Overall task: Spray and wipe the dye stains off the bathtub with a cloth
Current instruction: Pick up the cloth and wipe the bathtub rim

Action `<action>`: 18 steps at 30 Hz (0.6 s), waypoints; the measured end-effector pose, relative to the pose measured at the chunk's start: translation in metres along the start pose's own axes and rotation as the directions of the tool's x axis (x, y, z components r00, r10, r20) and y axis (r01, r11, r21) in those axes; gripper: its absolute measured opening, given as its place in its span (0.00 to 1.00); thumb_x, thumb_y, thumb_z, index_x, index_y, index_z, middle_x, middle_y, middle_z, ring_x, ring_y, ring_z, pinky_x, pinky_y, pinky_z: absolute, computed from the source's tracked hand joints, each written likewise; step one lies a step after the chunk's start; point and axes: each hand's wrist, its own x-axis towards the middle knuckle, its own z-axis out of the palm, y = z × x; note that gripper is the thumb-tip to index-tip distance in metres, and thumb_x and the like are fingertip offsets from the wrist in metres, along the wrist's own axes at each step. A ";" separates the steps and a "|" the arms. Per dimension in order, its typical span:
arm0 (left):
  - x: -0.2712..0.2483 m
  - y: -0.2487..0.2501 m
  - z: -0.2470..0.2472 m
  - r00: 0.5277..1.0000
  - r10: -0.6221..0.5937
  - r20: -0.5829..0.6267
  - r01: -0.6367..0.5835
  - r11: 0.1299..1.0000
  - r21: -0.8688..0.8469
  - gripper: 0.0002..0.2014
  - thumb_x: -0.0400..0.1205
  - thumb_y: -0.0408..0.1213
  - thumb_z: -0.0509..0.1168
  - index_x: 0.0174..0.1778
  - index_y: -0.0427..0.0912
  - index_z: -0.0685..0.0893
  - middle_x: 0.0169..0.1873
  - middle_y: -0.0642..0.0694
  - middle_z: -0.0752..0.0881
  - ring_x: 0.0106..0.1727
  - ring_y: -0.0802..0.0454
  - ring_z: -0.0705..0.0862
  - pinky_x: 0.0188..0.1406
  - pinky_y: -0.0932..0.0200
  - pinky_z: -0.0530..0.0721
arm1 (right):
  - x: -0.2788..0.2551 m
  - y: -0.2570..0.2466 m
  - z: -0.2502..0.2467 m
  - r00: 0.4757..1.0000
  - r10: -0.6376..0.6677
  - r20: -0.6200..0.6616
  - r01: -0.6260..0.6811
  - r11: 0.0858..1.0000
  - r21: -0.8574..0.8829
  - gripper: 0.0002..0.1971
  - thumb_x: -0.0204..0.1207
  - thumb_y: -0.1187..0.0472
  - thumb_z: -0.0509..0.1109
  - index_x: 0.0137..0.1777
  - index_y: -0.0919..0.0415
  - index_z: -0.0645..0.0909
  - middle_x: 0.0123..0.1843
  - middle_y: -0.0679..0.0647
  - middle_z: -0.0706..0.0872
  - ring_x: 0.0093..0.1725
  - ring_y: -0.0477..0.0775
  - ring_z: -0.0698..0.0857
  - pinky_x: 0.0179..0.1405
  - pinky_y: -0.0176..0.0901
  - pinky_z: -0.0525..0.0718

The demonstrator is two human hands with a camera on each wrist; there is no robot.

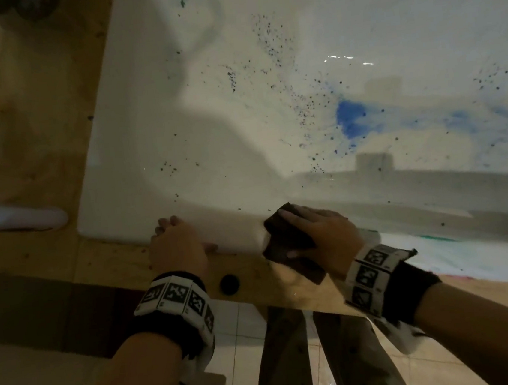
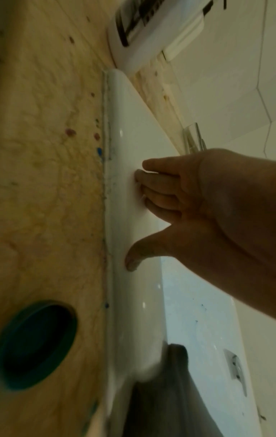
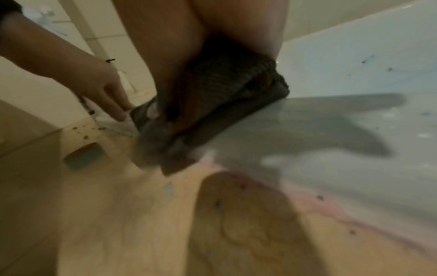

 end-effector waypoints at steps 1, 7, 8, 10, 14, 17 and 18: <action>-0.001 0.002 -0.005 1.000 0.012 0.012 -0.012 0.999 0.033 0.38 0.75 0.55 0.70 0.70 0.31 0.68 0.67 0.35 0.72 0.68 0.40 0.73 0.67 0.50 0.73 | 0.007 0.001 -0.004 0.999 0.046 -0.029 -0.043 0.995 0.089 0.28 0.80 0.46 0.62 0.79 0.43 0.60 0.74 0.51 0.73 0.70 0.53 0.75 0.74 0.49 0.70; -0.006 0.019 -0.015 0.992 0.117 0.040 -0.119 0.991 0.065 0.49 0.76 0.55 0.67 0.80 0.31 0.47 0.78 0.32 0.58 0.79 0.38 0.59 0.79 0.45 0.56 | 0.048 0.020 -0.039 0.955 0.295 -0.010 -0.286 0.935 0.211 0.17 0.80 0.47 0.60 0.51 0.59 0.84 0.44 0.54 0.85 0.45 0.56 0.83 0.43 0.41 0.76; -0.006 0.027 -0.014 0.980 0.201 0.011 -0.201 0.976 0.081 0.52 0.76 0.56 0.67 0.81 0.32 0.42 0.81 0.34 0.52 0.81 0.40 0.53 0.80 0.45 0.52 | 0.046 0.032 -0.048 0.947 0.319 -0.033 -0.302 0.921 0.245 0.16 0.79 0.47 0.62 0.52 0.59 0.84 0.46 0.55 0.86 0.45 0.55 0.82 0.44 0.41 0.76; -0.011 0.047 -0.010 0.921 0.388 -0.029 -0.382 0.917 0.116 0.53 0.75 0.57 0.67 0.81 0.36 0.39 0.82 0.38 0.45 0.83 0.43 0.46 0.81 0.46 0.48 | 0.025 0.052 -0.063 0.952 0.305 -0.035 -0.280 0.909 0.308 0.17 0.78 0.47 0.66 0.58 0.57 0.84 0.53 0.55 0.86 0.48 0.54 0.81 0.50 0.40 0.75; -0.042 0.085 0.007 0.807 0.589 0.050 -0.589 0.795 0.147 0.49 0.78 0.56 0.65 0.82 0.39 0.39 0.82 0.41 0.41 0.83 0.45 0.42 0.81 0.47 0.42 | -0.043 0.067 -0.054 0.958 0.268 0.098 -0.286 0.903 0.322 0.22 0.79 0.46 0.62 0.72 0.47 0.73 0.64 0.53 0.81 0.58 0.54 0.80 0.62 0.42 0.73; -0.055 0.103 0.024 0.777 0.614 0.138 -0.629 0.765 0.136 0.44 0.81 0.50 0.62 0.82 0.39 0.38 0.82 0.41 0.39 0.83 0.44 0.39 0.80 0.49 0.40 | -0.070 0.074 -0.008 0.982 0.180 0.056 -0.179 0.983 -0.029 0.27 0.83 0.44 0.53 0.81 0.43 0.54 0.81 0.51 0.62 0.77 0.55 0.67 0.76 0.45 0.62; -0.056 0.106 0.024 0.783 0.605 0.148 -0.621 0.775 0.116 0.43 0.82 0.47 0.61 0.82 0.39 0.38 0.82 0.42 0.40 0.83 0.44 0.39 0.80 0.50 0.40 | -0.072 0.075 0.004 0.990 0.138 -0.005 -0.137 0.984 -0.115 0.29 0.81 0.41 0.51 0.81 0.47 0.55 0.81 0.53 0.63 0.77 0.56 0.69 0.75 0.49 0.64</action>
